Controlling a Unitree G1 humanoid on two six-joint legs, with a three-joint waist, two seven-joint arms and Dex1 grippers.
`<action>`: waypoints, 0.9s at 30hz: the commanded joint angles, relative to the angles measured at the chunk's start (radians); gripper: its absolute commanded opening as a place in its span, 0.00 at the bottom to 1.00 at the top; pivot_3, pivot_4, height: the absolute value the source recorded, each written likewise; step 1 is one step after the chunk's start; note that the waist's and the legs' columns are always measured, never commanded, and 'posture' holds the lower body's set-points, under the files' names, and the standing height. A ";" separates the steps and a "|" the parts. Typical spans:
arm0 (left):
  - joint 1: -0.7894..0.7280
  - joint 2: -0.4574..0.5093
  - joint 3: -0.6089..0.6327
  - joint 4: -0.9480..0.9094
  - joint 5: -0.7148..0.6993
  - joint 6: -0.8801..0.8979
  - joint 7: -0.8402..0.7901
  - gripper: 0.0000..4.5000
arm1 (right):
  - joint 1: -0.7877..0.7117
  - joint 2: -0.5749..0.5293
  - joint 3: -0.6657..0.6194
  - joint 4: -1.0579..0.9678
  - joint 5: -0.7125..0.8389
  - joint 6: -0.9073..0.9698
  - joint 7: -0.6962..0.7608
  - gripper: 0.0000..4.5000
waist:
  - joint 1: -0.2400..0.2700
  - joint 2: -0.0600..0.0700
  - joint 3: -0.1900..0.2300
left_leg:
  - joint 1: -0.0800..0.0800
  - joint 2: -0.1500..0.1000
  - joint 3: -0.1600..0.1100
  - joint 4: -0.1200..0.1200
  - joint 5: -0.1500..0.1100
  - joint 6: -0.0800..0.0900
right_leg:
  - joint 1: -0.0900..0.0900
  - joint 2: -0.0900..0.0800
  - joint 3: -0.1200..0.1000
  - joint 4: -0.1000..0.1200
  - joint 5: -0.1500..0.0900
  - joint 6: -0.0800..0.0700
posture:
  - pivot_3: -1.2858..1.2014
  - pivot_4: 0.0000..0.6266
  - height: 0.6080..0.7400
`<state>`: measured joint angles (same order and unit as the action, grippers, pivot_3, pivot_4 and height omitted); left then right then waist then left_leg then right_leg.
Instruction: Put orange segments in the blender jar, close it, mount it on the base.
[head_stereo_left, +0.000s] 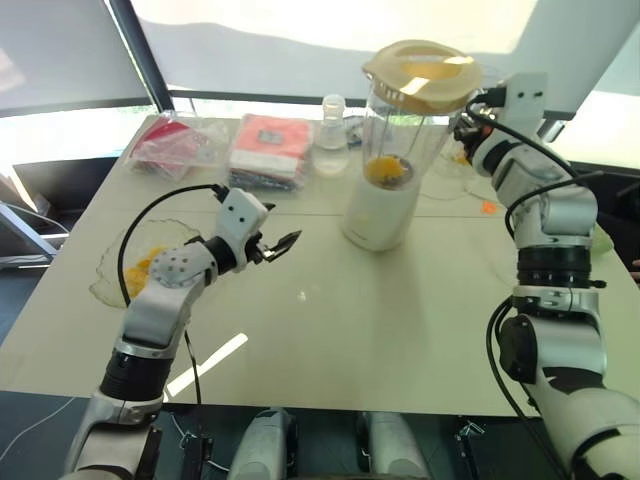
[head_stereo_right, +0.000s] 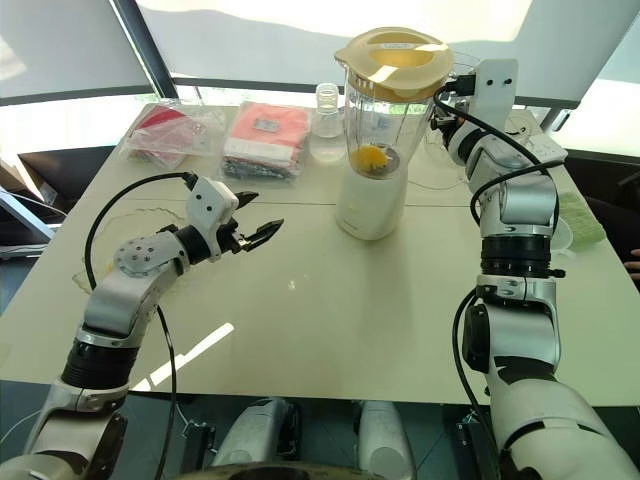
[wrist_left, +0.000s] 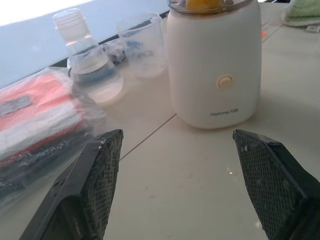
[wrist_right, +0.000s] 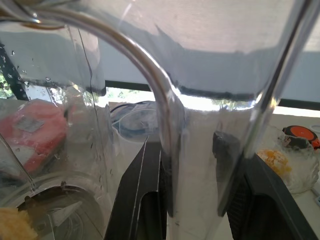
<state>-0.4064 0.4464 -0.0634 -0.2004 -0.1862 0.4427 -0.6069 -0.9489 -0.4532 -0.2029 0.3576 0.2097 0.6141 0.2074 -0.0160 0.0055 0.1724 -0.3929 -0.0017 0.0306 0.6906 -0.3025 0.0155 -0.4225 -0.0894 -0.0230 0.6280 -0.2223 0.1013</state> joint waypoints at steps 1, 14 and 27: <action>-0.020 -0.001 0.003 -0.017 0.004 -0.024 0.005 0.81 | 0.033 0.013 0.048 0.046 -0.034 0.047 0.003 0.20 | 0.000 0.000 0.000 | 0.000 0.000 0.000 0.000 0.000 0.000 | 0.000 0.000 0.000 0.000 0.000 0.000 | 0.52 0.24 1.00; -0.027 -0.005 0.010 -0.013 -0.009 -0.014 0.000 0.81 | 0.005 0.002 0.047 0.099 -0.044 0.058 -0.007 0.20 | -0.001 0.000 0.000 | 0.000 0.000 0.000 -0.001 0.000 0.000 | 0.000 0.000 0.000 -0.001 0.000 0.000 | 0.52 0.24 1.00; -0.033 -0.014 0.010 -0.006 -0.001 -0.018 0.006 0.81 | 0.002 0.033 0.043 0.079 -0.049 0.124 -0.066 0.20 | -0.002 -0.002 -0.001 | 0.001 0.000 0.000 -0.001 0.000 0.000 | 0.000 -0.001 0.000 -0.001 0.000 -0.001 | 0.52 0.24 1.00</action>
<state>-0.4238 0.4313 -0.0633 -0.1953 -0.1869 0.4436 -0.6066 -0.9960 -0.4395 -0.1997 0.3960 0.1987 0.6669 0.1607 -0.0180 0.0034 0.1712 -0.3924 -0.0014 0.0305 0.6895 -0.3025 0.0155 -0.4224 -0.0899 -0.0228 0.6270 -0.2226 0.1007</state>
